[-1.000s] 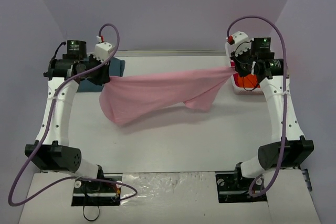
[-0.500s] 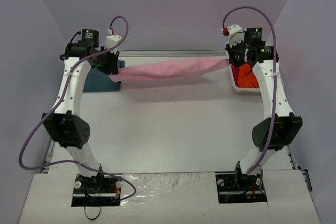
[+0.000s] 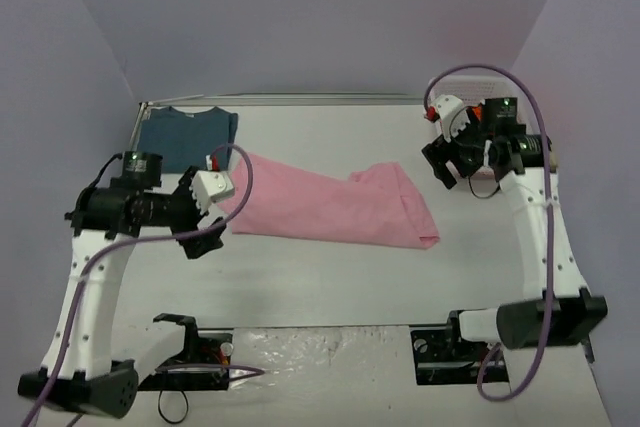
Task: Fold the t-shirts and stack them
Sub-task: Flatten out the tshirt
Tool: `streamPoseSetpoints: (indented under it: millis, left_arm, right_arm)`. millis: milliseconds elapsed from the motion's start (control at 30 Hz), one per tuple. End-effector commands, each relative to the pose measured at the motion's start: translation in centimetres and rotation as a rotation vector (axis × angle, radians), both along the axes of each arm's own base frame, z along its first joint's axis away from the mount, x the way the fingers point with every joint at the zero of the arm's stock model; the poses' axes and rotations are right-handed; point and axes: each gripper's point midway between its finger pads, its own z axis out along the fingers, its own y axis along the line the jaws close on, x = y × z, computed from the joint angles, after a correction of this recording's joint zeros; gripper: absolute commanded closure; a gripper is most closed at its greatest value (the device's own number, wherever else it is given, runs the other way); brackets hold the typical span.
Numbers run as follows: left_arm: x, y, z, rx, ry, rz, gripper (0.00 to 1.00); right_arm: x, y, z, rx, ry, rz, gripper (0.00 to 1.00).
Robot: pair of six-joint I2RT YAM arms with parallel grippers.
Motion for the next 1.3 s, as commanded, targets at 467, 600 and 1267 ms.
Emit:
streamPoseSetpoints:
  millis: [467,600,1267]
  left_arm:
    - [19.4,-0.2,-10.8,0.013,0.369,0.334,0.31]
    - [20.6,0.1,-12.6,0.030,0.401,0.371,0.31]
    - [19.3,1.0,-17.0,0.076,0.457,0.395,0.34]
  right_arm:
    - [10.6,4.9,-11.8,0.116,0.372,0.025,0.55]
    - [10.1,6.2,-14.5,0.119,0.452,0.043,0.55]
    - [11.5,7.1,-22.5,0.081,0.610,0.034,0.61]
